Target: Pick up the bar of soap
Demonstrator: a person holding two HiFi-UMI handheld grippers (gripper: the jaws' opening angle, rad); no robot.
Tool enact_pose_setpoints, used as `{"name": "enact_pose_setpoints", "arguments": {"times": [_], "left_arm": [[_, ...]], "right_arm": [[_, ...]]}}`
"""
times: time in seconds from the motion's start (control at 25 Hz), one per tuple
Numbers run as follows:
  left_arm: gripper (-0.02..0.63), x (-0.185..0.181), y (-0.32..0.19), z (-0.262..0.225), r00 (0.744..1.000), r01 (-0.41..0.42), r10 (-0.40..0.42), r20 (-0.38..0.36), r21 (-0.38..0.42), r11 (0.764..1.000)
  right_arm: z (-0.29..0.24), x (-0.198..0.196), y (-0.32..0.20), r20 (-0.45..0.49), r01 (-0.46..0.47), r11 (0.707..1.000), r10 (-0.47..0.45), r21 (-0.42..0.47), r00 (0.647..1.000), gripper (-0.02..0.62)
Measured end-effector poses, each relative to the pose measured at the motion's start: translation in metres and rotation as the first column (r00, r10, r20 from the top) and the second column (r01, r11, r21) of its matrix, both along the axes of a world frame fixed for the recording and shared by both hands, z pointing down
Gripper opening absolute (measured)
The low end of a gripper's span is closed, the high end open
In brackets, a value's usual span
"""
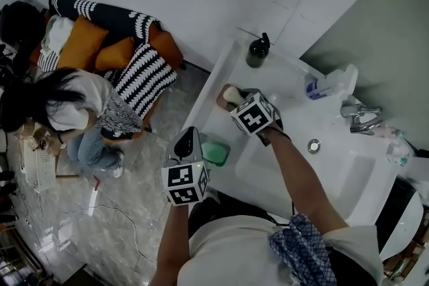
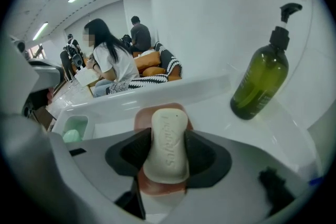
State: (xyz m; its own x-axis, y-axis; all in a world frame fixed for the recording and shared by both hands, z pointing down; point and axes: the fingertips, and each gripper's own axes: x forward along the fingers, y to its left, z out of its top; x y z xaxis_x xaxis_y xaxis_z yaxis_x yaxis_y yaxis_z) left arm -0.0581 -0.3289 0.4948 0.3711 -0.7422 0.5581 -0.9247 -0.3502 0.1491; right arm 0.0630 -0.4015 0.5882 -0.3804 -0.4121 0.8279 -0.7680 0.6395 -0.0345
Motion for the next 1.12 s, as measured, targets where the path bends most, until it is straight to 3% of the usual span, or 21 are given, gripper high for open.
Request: {"name": "enact_pose_setpoints", "arguments": {"times": [0.16, 0.6, 1.12], "left_arm": [[0.009, -0.008, 0.003, 0.000, 1.000, 0.021, -0.021, 0.003, 0.002, 1.000], [0.009, 0.000, 0.011, -0.007, 1.000, -0.008, 0.008, -0.004, 0.026, 1.000], [0.009, 0.042, 0.024, -0.019, 0.987, -0.156, 0.158, -0.025, 0.064, 0.986]], "right_arm": [[-0.005, 0.000, -0.001, 0.062, -0.069, 0.997, 0.066, 0.044, 0.996, 0.210], [-0.048, 0.006, 0.015, 0.148, -0.138, 0.984, 0.121, 0.116, 0.982, 0.210], [-0.055, 0.068, 0.077, 0.120, -0.306, 0.944, 0.291, 0.127, 0.949, 0.210]]}}
